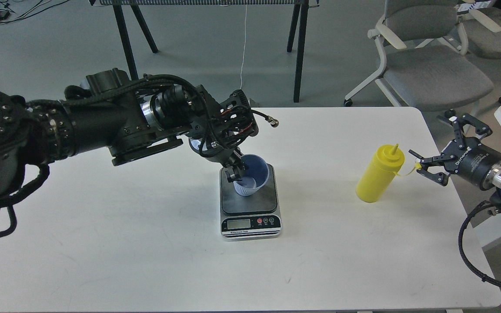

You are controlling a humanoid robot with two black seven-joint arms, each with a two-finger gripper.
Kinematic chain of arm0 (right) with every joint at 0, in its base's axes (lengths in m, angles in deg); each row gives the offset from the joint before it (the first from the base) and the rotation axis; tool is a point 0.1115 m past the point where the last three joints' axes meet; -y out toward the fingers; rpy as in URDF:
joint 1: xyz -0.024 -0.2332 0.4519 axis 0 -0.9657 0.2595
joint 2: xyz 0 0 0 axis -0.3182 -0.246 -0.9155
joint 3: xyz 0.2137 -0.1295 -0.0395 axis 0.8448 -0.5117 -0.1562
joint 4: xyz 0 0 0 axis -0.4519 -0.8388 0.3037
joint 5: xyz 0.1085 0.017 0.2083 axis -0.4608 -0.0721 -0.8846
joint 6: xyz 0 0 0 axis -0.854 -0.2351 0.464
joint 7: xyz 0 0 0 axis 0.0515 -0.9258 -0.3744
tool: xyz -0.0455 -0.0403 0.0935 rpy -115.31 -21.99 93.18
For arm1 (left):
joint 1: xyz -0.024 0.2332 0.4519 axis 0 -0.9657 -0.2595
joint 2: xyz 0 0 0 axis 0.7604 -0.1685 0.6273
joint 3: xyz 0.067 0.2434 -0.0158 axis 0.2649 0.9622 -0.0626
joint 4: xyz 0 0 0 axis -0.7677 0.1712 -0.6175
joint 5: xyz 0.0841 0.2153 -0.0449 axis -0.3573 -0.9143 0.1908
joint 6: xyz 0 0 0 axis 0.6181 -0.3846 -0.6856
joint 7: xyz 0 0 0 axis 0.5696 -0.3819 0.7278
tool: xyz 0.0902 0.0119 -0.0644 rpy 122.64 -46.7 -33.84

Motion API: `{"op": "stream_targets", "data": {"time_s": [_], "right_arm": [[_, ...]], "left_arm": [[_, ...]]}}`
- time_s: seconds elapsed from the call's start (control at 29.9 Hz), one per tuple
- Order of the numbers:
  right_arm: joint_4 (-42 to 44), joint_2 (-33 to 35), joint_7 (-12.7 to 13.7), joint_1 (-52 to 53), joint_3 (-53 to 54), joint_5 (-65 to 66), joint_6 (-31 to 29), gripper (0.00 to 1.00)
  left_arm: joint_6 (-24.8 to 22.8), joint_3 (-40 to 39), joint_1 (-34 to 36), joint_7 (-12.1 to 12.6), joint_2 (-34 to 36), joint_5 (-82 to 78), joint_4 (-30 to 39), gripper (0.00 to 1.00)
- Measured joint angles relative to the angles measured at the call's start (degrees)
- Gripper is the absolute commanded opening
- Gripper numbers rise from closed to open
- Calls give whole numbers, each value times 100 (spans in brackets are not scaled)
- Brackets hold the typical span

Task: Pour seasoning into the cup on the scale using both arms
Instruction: 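Release the cup on the scale and raise the left gripper away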

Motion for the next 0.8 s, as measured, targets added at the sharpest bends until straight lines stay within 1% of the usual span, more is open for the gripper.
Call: {"op": "stream_targets", "data": {"time_s": [0.03,0.07,0.1,0.13,0.17,0.2,0.27,0.33,0.43,0.57,0.8], "right_arm": [[-2,0,0,-1,0,0,0,98],[-3,0,0,-3,0,0,0,98],[-4,0,0,-6,0,0,0,98],[-6,0,0,-8,0,0,0,98],[-8,0,0,-10,0,0,0,98],[-11,0,0,-10,0,0,0,98],[-14,0,0,-11,0,0,0,98],[-20,0,0,-11,2,0,0,98],[-21,0,0,-10,7,0,0,98],[-22,0,1,-4,13,0,0,98],[-45,0,9,-2,30,-21,0,98]], "left_arm": [[0,-2,2,0,0,1,-1,38],[0,-3,3,0,0,4,-2,43],[0,-5,5,0,0,15,-3,52],[0,-12,9,0,0,42,-3,62],[0,-21,15,0,0,93,-5,78],[0,-35,22,0,0,178,-10,85],[0,-77,29,0,0,426,-31,88],[0,-112,68,0,-4,738,-93,94],[0,-132,138,1,-21,1123,-240,97],[0,-137,223,0,-47,1453,-380,99],[0,-243,496,1,-64,1943,-802,99]]}}
